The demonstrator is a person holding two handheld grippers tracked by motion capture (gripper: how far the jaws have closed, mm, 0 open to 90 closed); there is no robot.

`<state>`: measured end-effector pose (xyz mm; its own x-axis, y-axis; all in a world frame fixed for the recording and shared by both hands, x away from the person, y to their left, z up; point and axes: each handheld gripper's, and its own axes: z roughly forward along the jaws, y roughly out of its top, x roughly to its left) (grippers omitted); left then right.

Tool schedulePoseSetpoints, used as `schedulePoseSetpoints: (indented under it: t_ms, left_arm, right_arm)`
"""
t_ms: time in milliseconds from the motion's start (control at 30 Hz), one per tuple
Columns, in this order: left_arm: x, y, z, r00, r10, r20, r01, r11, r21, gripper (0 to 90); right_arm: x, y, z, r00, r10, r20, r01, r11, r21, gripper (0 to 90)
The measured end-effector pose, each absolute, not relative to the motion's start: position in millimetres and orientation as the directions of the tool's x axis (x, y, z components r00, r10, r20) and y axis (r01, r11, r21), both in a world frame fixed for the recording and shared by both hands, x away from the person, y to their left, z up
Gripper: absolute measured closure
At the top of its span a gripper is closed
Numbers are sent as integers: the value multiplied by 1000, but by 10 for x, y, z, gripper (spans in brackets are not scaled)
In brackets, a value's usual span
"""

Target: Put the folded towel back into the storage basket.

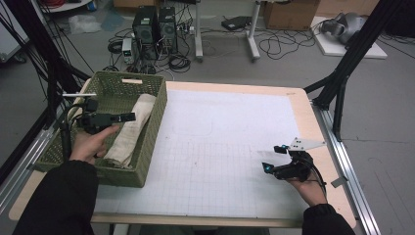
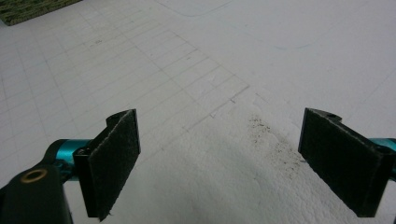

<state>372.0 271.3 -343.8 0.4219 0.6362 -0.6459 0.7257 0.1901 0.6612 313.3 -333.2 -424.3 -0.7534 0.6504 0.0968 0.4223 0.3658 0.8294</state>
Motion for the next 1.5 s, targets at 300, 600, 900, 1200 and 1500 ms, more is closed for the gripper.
schedulePoseSetpoints:
  t_ms: [300, 600, 900, 1200, 1500]
  left_arm:
    - [3685, 2674, -3388, 433, 614, -660, 710, 220, 669, 315]
    - [3635, 2627, -3320, 444, 614, -653, 678, 246, 692, 305]
    - [3592, 2403, -3227, 488, 617, -617, 641, 226, 733, 304]
    - [3568, 2153, -3172, 523, 622, -583, 622, 189, 760, 310]
    - [3540, 1925, -3174, 541, 630, -557, 617, 153, 772, 308]
  right_arm:
    - [3138, -3337, -4235, -753, 651, 97, 420, 362, 833, 120]
    - [3135, -3348, -4229, -750, 654, 99, 420, 356, 835, 120]
    - [3135, -3357, -4220, -751, 653, 97, 418, 356, 835, 120]
    - [3138, -3358, -4203, -753, 651, 95, 412, 354, 840, 120]
    - [3136, -3362, -4193, -754, 650, 96, 411, 353, 840, 120]
